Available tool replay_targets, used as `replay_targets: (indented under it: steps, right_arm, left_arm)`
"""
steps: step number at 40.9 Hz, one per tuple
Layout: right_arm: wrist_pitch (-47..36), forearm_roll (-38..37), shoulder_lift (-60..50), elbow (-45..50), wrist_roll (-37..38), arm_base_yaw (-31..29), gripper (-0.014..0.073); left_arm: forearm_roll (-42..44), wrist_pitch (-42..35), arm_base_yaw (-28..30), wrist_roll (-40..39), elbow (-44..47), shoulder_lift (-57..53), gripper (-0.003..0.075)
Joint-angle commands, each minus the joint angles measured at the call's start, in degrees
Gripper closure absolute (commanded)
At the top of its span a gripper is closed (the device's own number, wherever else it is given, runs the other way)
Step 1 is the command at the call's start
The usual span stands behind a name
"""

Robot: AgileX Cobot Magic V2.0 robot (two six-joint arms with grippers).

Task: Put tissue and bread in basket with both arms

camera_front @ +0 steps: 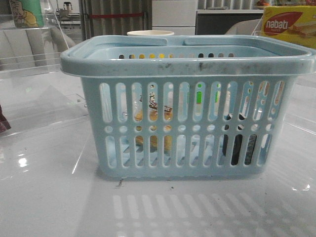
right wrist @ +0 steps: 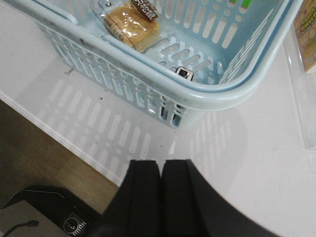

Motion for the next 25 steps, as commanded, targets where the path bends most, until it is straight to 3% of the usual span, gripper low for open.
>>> replay_targets:
  steps: [1, 25]
  right_arm:
    - [-3.36, -0.51, -0.23, -1.54, -0.26, -0.30, 0.0538]
    - [-3.36, -0.51, -0.23, -1.54, -0.26, -0.30, 0.0538]
  left_arm:
    - [-0.82, -5.62, -0.14, -0.42, -0.08, -1.11, 0.0630]
    - [-0.82, -5.72, -0.58, -0.42, -0.08, -1.00, 0.0630]
